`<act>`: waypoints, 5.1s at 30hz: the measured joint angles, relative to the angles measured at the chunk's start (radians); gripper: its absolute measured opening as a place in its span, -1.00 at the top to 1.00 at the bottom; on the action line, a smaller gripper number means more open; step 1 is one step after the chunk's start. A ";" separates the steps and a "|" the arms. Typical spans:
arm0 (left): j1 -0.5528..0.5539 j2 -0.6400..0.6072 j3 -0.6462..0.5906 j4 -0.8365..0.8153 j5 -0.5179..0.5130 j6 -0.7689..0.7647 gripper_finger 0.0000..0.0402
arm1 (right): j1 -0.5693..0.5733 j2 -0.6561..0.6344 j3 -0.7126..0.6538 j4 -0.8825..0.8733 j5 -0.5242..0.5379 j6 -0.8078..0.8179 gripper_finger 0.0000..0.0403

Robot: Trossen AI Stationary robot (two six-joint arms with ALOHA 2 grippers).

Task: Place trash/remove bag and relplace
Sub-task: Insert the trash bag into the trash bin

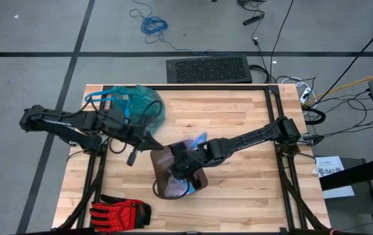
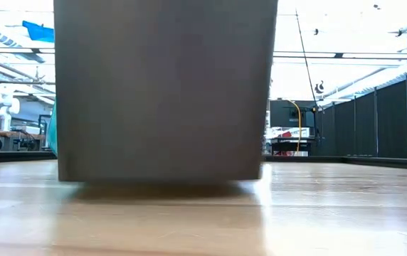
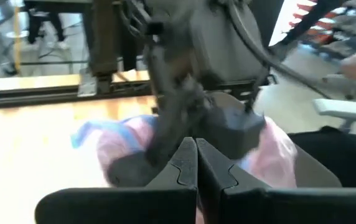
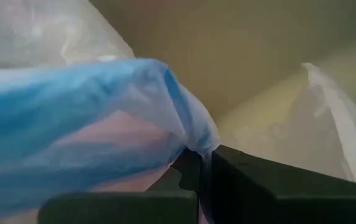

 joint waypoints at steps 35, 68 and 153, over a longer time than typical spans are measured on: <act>-0.175 0.014 -0.274 0.309 -0.329 -0.122 1.00 | -0.041 -0.012 0.196 -0.188 0.125 -0.027 1.00; -0.277 -0.004 -0.276 0.276 -0.543 -0.105 1.00 | -0.069 0.243 0.251 -0.350 0.048 0.003 1.00; -0.253 -0.134 -0.257 0.164 -0.608 -0.056 1.00 | -0.048 0.104 0.629 -0.566 0.331 -0.055 1.00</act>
